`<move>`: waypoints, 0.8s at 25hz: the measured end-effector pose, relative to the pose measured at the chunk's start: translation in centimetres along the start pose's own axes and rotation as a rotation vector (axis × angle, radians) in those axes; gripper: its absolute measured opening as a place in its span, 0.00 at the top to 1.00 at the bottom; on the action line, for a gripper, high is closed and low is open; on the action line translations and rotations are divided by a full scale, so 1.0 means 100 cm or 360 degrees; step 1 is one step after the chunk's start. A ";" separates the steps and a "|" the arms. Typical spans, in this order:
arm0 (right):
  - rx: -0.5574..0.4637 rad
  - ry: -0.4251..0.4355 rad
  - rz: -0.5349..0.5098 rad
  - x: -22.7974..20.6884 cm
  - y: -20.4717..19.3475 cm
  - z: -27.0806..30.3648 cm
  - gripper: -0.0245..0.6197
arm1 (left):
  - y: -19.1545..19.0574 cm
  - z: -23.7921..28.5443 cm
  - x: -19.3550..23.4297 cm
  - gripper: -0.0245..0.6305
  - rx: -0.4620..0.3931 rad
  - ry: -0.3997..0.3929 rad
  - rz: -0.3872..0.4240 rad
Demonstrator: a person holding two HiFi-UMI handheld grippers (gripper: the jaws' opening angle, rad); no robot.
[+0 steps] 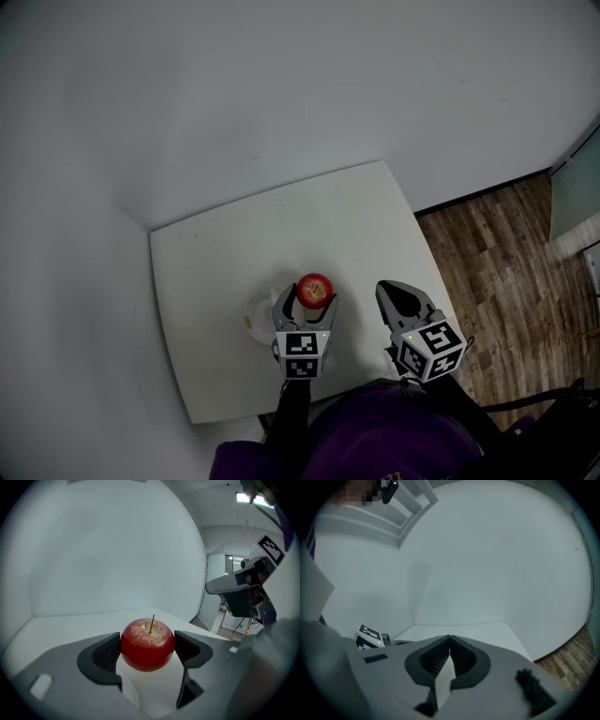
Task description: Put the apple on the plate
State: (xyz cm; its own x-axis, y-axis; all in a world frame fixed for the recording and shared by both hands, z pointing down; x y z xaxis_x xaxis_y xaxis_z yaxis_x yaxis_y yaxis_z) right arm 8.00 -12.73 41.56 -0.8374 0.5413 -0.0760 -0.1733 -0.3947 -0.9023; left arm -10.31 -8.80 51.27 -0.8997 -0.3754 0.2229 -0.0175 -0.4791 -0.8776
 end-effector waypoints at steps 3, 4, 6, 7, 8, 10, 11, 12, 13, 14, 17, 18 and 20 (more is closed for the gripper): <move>-0.0006 0.0025 -0.0012 0.005 0.000 0.001 0.95 | -0.003 -0.008 0.001 0.40 -0.0001 0.0038 0.0002; -0.0006 0.0033 -0.0016 0.006 0.000 0.002 0.95 | -0.004 -0.010 0.002 0.40 -0.0003 0.0048 -0.0001; 0.0001 0.0051 -0.0019 0.009 -0.001 0.003 0.95 | -0.006 -0.014 0.003 0.40 -0.0014 0.0062 -0.0017; 0.0005 0.0060 -0.0020 0.011 -0.002 0.003 0.95 | -0.007 -0.016 0.003 0.40 -0.0024 0.0072 -0.0030; 0.0007 0.0067 -0.0021 0.013 -0.003 0.002 0.95 | -0.008 -0.019 0.003 0.40 -0.0036 0.0085 -0.0045; 0.0009 0.0079 -0.0023 0.015 -0.004 0.002 0.95 | -0.010 -0.023 0.004 0.40 -0.0051 0.0117 -0.0068; 0.0010 0.0083 -0.0025 0.015 -0.004 0.002 0.95 | -0.011 -0.026 0.005 0.40 -0.0054 0.0133 -0.0077; 0.0010 0.0088 -0.0027 0.016 -0.004 0.002 0.95 | -0.012 -0.028 0.005 0.40 -0.0055 0.0152 -0.0082; 0.0009 0.0092 -0.0029 0.017 -0.004 0.003 0.95 | -0.013 -0.030 0.006 0.40 -0.0055 0.0172 -0.0084; 0.0008 0.0098 -0.0031 0.017 -0.004 0.003 0.95 | -0.015 -0.033 0.007 0.40 -0.0055 0.0194 -0.0083; 0.0007 0.0115 -0.0036 0.021 -0.005 0.003 0.95 | -0.021 -0.040 0.011 0.40 -0.0054 0.0252 -0.0093; 0.0009 0.0121 -0.0039 0.022 -0.005 0.002 0.95 | -0.022 -0.043 0.011 0.40 -0.0053 0.0265 -0.0107; 0.0011 0.0132 -0.0043 0.024 -0.005 0.002 0.95 | -0.024 -0.049 0.013 0.40 -0.0054 0.0290 -0.0135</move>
State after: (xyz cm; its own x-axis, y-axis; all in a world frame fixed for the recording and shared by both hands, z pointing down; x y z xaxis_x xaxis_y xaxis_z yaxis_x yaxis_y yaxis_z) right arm 5.99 -11.42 41.88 -0.7866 0.6113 -0.0871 -0.1989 -0.3843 -0.9015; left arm -13.53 -4.28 51.58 -0.9583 -0.1833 0.2190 -0.1087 -0.4749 -0.8733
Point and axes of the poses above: the fingertips, and each gripper's own axes: z forward along the fingers, x to its left, y out of its top, the point moved 8 cm from there along -z, backward along the fingers, and after that the axes turned 14 degrees about -y, right-handed, at the moved point
